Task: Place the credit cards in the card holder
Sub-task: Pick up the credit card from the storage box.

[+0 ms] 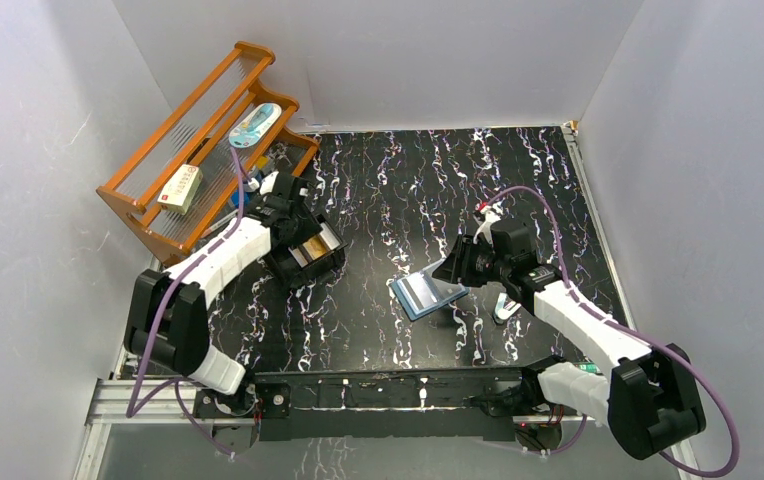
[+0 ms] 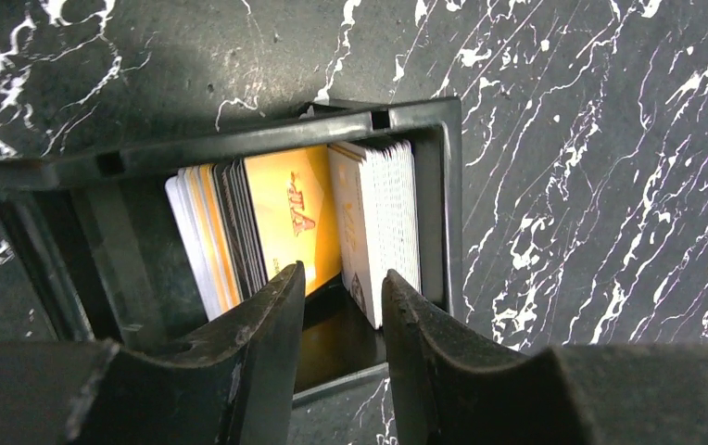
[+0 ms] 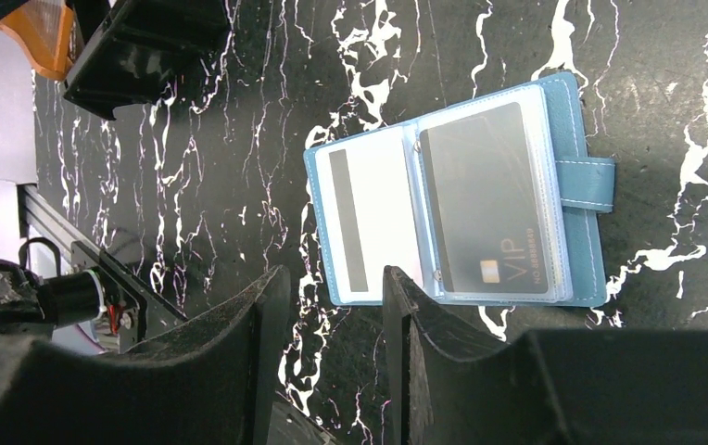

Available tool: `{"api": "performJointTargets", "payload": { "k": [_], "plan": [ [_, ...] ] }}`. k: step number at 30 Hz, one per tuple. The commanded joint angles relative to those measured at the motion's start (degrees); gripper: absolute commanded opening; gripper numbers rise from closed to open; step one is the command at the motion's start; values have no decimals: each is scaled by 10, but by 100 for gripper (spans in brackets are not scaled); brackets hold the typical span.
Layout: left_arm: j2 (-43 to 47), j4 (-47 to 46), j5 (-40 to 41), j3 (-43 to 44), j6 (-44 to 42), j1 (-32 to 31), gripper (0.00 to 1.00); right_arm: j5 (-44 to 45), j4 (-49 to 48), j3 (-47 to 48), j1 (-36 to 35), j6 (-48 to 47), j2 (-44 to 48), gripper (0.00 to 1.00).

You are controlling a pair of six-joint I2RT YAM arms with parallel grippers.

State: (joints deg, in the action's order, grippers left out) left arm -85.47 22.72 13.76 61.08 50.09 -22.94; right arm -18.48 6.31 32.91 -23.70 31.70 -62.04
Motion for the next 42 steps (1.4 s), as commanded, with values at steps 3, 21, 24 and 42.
{"api": "performJointTargets", "payload": {
  "k": [3,21,24,42],
  "plan": [
    [-41,-68,-113,-13,-32,29,38,-16,-12,19,1,17,36,50],
    [-69,-159,-142,-80,-8,39,46,25,10,16,1,19,67,49],
    [-71,-183,-157,-90,-2,40,42,25,15,20,1,18,66,49],
    [-70,-154,-148,-48,-9,43,10,9,2,13,1,31,57,48]
  ]
}}
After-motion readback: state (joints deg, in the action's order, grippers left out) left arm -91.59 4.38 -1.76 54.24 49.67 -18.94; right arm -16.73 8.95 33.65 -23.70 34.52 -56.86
